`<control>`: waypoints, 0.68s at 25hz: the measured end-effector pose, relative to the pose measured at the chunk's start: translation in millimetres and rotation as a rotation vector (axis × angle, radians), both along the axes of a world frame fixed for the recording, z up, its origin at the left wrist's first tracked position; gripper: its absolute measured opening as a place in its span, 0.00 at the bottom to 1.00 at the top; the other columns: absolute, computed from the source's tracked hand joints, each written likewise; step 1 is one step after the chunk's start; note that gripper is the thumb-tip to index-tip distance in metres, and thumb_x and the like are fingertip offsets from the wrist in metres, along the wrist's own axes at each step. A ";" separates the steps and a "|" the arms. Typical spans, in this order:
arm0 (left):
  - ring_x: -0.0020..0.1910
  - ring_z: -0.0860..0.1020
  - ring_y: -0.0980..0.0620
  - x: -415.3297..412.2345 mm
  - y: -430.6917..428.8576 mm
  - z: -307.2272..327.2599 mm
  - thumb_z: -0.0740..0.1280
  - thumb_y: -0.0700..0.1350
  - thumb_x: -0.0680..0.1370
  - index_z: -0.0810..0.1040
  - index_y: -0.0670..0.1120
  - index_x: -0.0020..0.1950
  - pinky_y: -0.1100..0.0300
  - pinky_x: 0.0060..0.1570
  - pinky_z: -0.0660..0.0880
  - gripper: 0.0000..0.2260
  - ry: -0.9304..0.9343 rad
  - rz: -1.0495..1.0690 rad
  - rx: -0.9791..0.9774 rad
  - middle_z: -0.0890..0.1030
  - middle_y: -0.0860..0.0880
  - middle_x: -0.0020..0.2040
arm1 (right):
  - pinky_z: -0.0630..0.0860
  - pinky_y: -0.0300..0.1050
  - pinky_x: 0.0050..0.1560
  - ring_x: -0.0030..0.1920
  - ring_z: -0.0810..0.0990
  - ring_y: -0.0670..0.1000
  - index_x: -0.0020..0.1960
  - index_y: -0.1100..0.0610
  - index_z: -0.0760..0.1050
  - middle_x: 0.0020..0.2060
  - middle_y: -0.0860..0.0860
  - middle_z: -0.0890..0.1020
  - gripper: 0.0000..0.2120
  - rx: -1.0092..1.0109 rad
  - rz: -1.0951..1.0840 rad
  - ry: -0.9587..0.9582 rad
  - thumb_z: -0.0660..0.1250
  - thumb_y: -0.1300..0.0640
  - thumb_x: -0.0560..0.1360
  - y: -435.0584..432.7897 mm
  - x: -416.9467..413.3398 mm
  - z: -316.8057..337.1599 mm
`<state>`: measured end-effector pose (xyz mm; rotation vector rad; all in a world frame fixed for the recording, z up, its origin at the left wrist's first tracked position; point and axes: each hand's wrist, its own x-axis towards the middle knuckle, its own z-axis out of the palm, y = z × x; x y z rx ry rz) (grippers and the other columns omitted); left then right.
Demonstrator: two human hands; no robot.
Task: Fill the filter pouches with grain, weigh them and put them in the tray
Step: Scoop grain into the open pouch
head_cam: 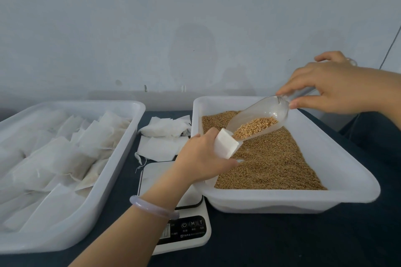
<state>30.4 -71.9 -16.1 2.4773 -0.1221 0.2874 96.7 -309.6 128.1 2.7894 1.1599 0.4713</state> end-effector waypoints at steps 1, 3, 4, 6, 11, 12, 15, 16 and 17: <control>0.46 0.74 0.50 -0.2 -0.2 0.0 0.72 0.60 0.67 0.68 0.50 0.52 0.57 0.39 0.71 0.23 0.002 0.005 -0.008 0.75 0.53 0.43 | 0.43 0.43 0.68 0.55 0.70 0.39 0.57 0.37 0.74 0.50 0.33 0.74 0.16 -0.011 0.001 -0.026 0.59 0.41 0.71 1.6 0.6 0.6; 0.47 0.74 0.50 -0.1 -0.5 -0.5 0.72 0.58 0.68 0.68 0.50 0.54 0.57 0.39 0.71 0.23 0.000 0.019 -0.017 0.75 0.52 0.44 | 0.43 0.44 0.68 0.53 0.69 0.38 0.58 0.39 0.75 0.50 0.34 0.73 0.16 -0.027 0.012 -0.064 0.60 0.42 0.72 4.3 1.6 1.2; 0.46 0.74 0.50 0.1 -0.7 -1.0 0.72 0.57 0.68 0.67 0.49 0.54 0.58 0.38 0.72 0.22 -0.004 0.027 -0.018 0.75 0.52 0.44 | 0.43 0.44 0.68 0.53 0.68 0.39 0.58 0.39 0.75 0.50 0.34 0.73 0.15 -0.028 0.018 -0.075 0.61 0.43 0.72 5.1 2.0 1.2; 0.45 0.74 0.50 0.4 -0.9 -1.9 0.71 0.55 0.68 0.67 0.48 0.53 0.59 0.36 0.70 0.21 -0.013 0.035 -0.018 0.74 0.53 0.42 | 0.43 0.44 0.68 0.53 0.68 0.39 0.58 0.40 0.76 0.52 0.36 0.75 0.15 -0.018 0.026 -0.093 0.62 0.44 0.73 6.2 2.6 1.6; 0.45 0.75 0.50 2.3 -0.1 -2.1 0.71 0.54 0.69 0.67 0.47 0.54 0.58 0.38 0.72 0.20 -0.004 0.030 -0.046 0.76 0.50 0.44 | 0.43 0.47 0.69 0.52 0.67 0.40 0.59 0.42 0.77 0.54 0.40 0.78 0.16 -0.013 0.051 -0.143 0.63 0.45 0.72 9.4 1.7 2.6; 0.44 0.75 0.50 2.0 0.0 -2.0 0.71 0.53 0.69 0.67 0.47 0.54 0.58 0.37 0.72 0.20 -0.006 0.030 -0.055 0.76 0.51 0.44 | 0.44 0.48 0.69 0.52 0.67 0.41 0.59 0.43 0.77 0.53 0.41 0.78 0.16 -0.012 0.063 -0.165 0.63 0.45 0.72 10.2 0.6 3.4; 0.42 0.76 0.51 1.2 0.4 -1.7 0.70 0.52 0.70 0.67 0.48 0.54 0.60 0.36 0.72 0.19 -0.015 0.031 -0.068 0.75 0.53 0.42 | 0.45 0.51 0.68 0.54 0.71 0.46 0.57 0.45 0.79 0.51 0.44 0.79 0.15 -0.012 0.094 -0.234 0.64 0.46 0.71 13.1 -3.0 5.3; 0.42 0.75 0.52 0.8 0.5 -1.7 0.70 0.52 0.70 0.67 0.48 0.54 0.61 0.36 0.72 0.18 -0.015 0.031 -0.071 0.74 0.54 0.41 | 0.46 0.51 0.68 0.54 0.72 0.48 0.57 0.45 0.79 0.50 0.44 0.79 0.15 -0.010 0.103 -0.242 0.65 0.46 0.71 13.9 -3.3 4.9; 0.41 0.75 0.53 0.7 0.9 -1.8 0.70 0.51 0.70 0.67 0.48 0.53 0.62 0.35 0.71 0.17 -0.013 0.030 -0.078 0.74 0.54 0.41 | 0.46 0.51 0.68 0.55 0.72 0.48 0.56 0.45 0.79 0.50 0.43 0.79 0.15 -0.003 0.106 -0.238 0.65 0.46 0.71 14.2 -2.9 3.5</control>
